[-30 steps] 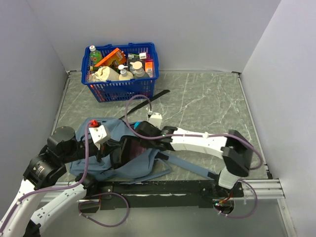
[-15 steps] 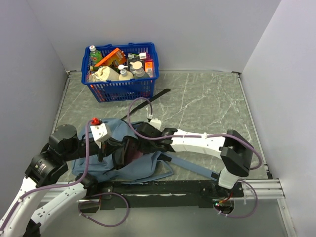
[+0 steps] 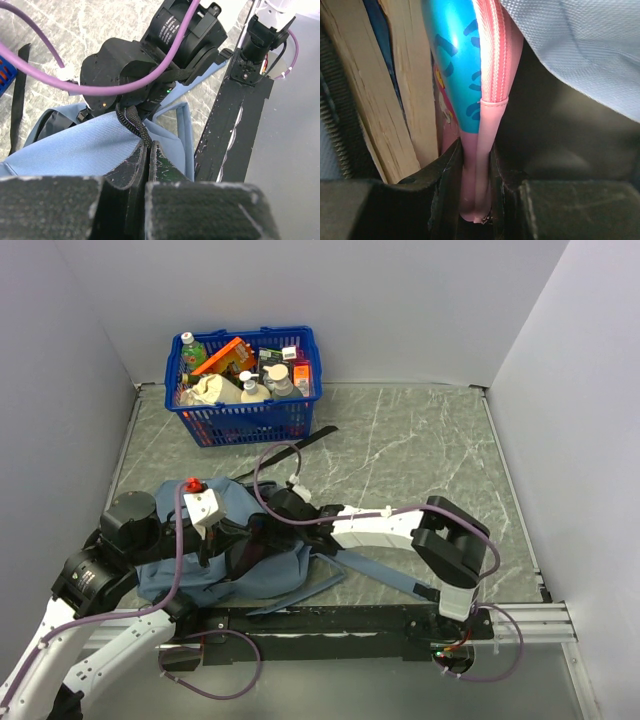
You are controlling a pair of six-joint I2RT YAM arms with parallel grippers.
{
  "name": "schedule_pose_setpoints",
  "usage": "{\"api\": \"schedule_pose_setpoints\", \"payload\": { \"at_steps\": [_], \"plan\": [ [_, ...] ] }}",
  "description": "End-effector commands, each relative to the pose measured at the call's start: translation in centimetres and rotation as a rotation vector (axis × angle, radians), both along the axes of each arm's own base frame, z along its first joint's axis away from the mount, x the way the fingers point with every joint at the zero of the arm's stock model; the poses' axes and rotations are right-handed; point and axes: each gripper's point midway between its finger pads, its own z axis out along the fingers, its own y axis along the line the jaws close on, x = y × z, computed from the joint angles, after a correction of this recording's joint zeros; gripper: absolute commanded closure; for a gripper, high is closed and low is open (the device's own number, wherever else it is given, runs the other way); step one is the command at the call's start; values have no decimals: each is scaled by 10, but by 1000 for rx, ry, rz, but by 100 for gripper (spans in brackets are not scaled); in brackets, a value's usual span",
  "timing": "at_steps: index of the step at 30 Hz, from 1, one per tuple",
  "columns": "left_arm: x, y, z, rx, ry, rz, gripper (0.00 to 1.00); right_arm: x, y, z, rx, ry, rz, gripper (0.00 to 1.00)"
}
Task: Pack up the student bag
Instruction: Place the stationery in the student bag, then adjust the student bag at the center of the board.
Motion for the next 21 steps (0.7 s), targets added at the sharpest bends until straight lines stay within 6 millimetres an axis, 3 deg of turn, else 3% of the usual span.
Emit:
{"api": "schedule_pose_setpoints", "payload": {
  "at_steps": [1,2,3,4,5,6,7,8,12,16,19,21],
  "plan": [
    [-5,-8,42,-102,-141,-67,99,-7,43,68,288,-80,117,62],
    [-5,-8,41,-100,-144,-68,99,-8,36,76,303,-94,126,56],
    [-5,-8,39,-97,-140,-67,99,-4,28,75,297,-102,125,44],
    [-5,-8,37,-96,-136,-66,99,-6,13,59,251,-108,127,39],
    [-5,-8,36,-96,-133,-67,99,-5,2,70,252,-133,121,32],
    [-5,-9,36,-100,-136,-70,99,-1,-10,67,228,-151,111,22],
    [-5,-9,35,-100,-132,-69,99,-4,-26,53,178,-140,107,20],
    [-5,-9,36,-101,-133,-69,99,-1,-38,63,174,-170,76,20],
    [-4,-10,35,-99,-127,-70,99,5,-84,57,6,-238,23,22],
    [-3,-10,29,-89,-124,-70,99,10,-112,91,-59,-363,7,30],
    [-4,-12,23,-80,-116,-85,99,17,-141,86,-198,-413,-23,32],
    [-5,-13,24,-82,-109,-98,93,21,-157,78,-296,-441,-22,30]
  ]
}}
